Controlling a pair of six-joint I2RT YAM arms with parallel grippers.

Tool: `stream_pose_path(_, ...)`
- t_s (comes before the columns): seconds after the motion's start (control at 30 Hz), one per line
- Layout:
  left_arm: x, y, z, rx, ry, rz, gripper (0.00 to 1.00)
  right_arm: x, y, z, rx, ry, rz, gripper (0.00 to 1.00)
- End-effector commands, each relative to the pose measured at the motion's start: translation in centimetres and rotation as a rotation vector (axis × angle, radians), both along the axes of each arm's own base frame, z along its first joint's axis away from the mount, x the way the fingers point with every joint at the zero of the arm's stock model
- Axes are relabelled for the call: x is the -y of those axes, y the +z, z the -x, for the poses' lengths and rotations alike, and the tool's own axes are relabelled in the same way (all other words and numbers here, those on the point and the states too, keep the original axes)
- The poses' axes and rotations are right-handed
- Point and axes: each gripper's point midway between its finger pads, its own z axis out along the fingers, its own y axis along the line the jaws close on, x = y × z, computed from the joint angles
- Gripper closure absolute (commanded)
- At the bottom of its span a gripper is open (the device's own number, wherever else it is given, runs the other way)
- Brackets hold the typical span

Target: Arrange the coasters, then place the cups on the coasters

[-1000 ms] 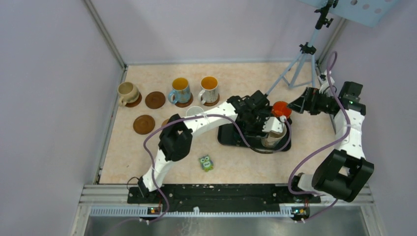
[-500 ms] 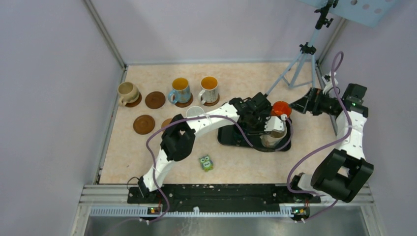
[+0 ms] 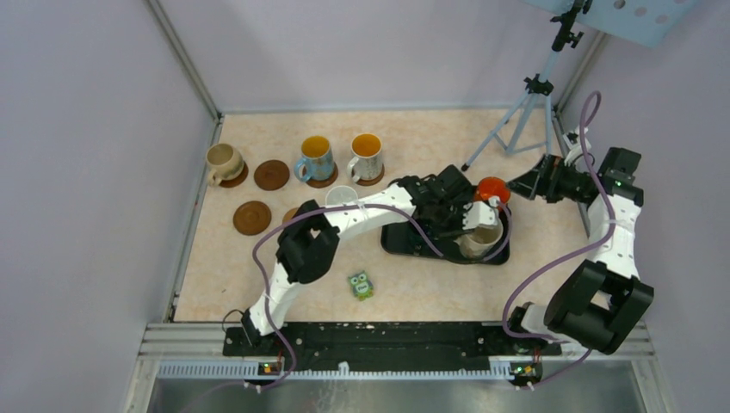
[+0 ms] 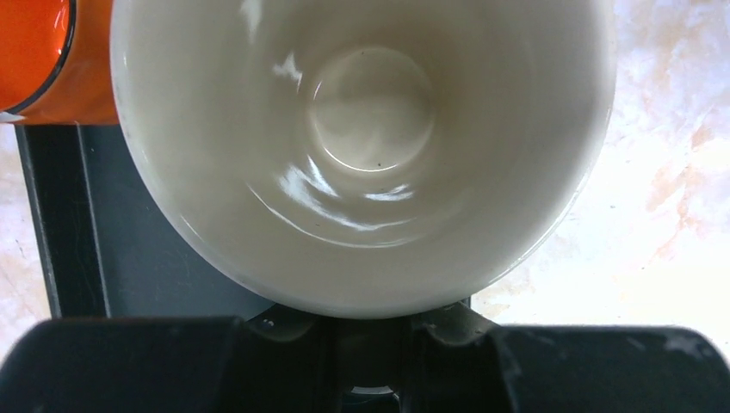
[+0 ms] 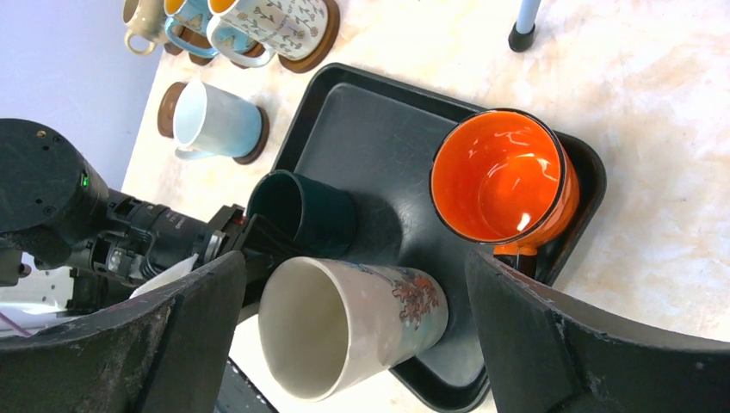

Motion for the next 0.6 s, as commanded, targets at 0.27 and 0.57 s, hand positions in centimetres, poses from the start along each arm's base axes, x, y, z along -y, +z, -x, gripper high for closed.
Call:
stream_pose_path(0.27, 0.9, 14.7, 1.0, -0.147, 0.127, 0.413, 1.00, 0.6, 1.3, -0.6, 0.054, -0.015, -0.019, 0.03)
stream_pose_path(0.57, -2.7, 22.1, -1.4, -0.250, 0.192, 0.623, 1.00, 0.7, 1.1, -0.9, 0.046, -0.019, -0.026, 0.03)
